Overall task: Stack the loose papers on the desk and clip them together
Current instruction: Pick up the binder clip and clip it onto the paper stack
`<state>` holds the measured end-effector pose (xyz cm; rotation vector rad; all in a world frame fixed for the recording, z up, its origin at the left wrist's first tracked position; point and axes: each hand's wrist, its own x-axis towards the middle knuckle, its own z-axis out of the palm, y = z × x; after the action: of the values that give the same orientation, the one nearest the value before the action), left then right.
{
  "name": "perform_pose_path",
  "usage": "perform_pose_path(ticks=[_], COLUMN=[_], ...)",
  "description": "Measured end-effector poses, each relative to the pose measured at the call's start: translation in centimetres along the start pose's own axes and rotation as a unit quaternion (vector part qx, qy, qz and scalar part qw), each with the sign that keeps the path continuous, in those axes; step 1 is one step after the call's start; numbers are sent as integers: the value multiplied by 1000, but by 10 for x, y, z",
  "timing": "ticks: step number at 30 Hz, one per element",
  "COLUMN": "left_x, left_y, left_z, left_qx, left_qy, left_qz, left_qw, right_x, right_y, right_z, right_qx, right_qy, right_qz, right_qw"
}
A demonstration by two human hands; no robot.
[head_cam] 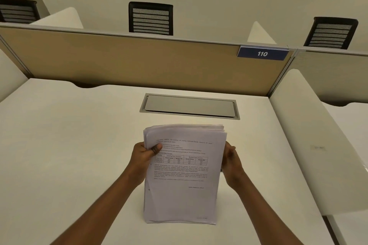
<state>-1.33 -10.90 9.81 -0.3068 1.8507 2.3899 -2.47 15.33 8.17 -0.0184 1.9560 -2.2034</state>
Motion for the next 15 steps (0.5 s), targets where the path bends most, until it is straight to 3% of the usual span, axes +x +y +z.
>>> perform_pose_path(ticks=[4,9,15], left_x=[1,2,2], left_y=[8,23,32], left_z=[0,2,8], left_qx=[0,3,26], left_qy=[-5,-6,14], left_qz=[16,44,121], left_qw=[1000,999,992], right_x=[-7,-7,-5], right_y=[-21,-38,-42], right_z=[12,30,46], right_qx=[3,-2,-55], right_qy=[-31,73,181], right_qz=[-3,-11,-78], right_qw=[1000,997,979])
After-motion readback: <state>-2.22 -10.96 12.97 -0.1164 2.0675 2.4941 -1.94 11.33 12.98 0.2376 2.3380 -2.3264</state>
